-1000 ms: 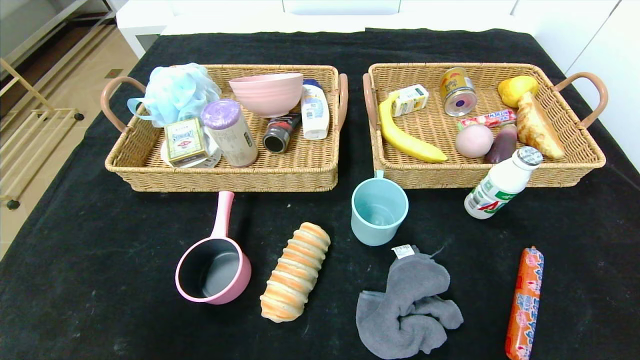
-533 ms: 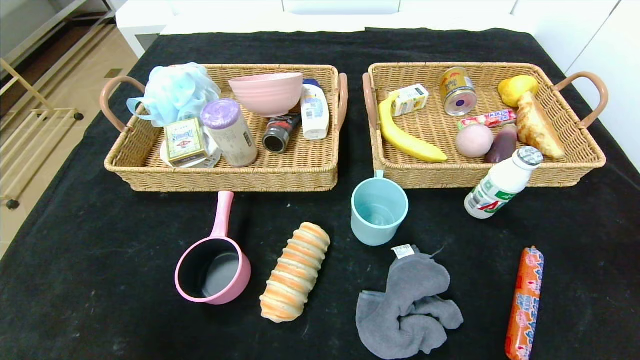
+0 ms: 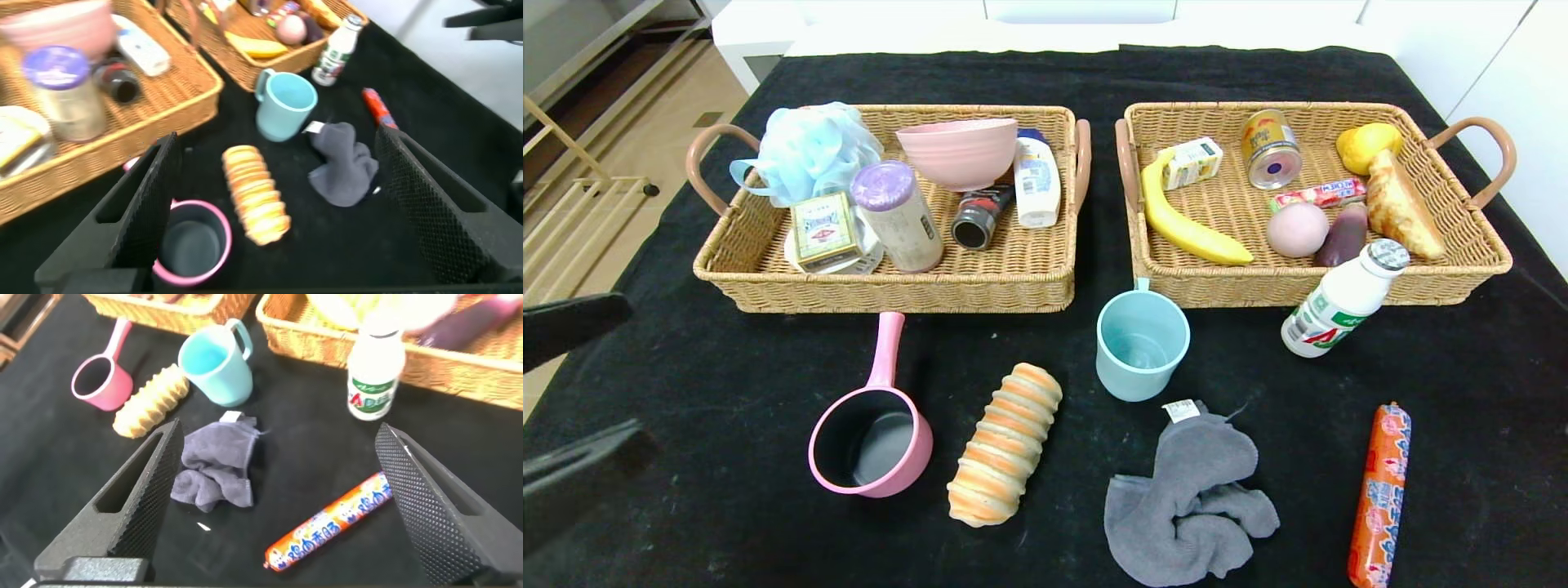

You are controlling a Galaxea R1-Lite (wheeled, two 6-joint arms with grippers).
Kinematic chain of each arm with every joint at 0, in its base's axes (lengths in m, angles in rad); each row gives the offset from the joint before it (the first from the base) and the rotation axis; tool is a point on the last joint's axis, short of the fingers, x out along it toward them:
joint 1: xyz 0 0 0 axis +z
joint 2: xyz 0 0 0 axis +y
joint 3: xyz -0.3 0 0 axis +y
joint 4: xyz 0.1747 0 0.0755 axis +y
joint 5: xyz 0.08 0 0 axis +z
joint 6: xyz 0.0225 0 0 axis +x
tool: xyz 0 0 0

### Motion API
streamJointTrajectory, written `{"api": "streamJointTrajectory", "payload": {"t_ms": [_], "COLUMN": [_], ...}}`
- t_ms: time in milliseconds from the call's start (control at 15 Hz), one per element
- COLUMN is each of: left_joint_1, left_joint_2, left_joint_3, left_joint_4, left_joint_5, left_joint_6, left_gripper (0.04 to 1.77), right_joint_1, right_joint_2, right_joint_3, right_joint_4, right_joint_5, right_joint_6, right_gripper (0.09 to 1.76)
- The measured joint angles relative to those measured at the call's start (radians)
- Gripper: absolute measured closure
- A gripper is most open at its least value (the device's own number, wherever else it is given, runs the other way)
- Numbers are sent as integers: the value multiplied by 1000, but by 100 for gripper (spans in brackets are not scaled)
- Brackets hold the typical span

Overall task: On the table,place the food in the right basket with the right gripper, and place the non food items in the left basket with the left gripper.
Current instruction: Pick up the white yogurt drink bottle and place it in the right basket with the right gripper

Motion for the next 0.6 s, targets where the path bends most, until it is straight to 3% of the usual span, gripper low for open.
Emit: {"api": "streamJointTrajectory", "payload": {"t_ms": [333, 600], "left_joint_1": [-68, -83], "left_joint_2": [174, 269], "left_joint_3": [0, -25], "left_joint_4": [-162, -189], "left_joint_5": [5, 3], "left_joint_6": [0, 4], "left_gripper": [9, 9], "right_joint_1": [80, 94], "right_joint_2": [95, 126], "right_joint_3": [-5, -2], "right_joint_4": [-53, -53], "right_joint_5": [-48, -49], "right_joint_6": [0, -1], "right_gripper": [14, 14]}}
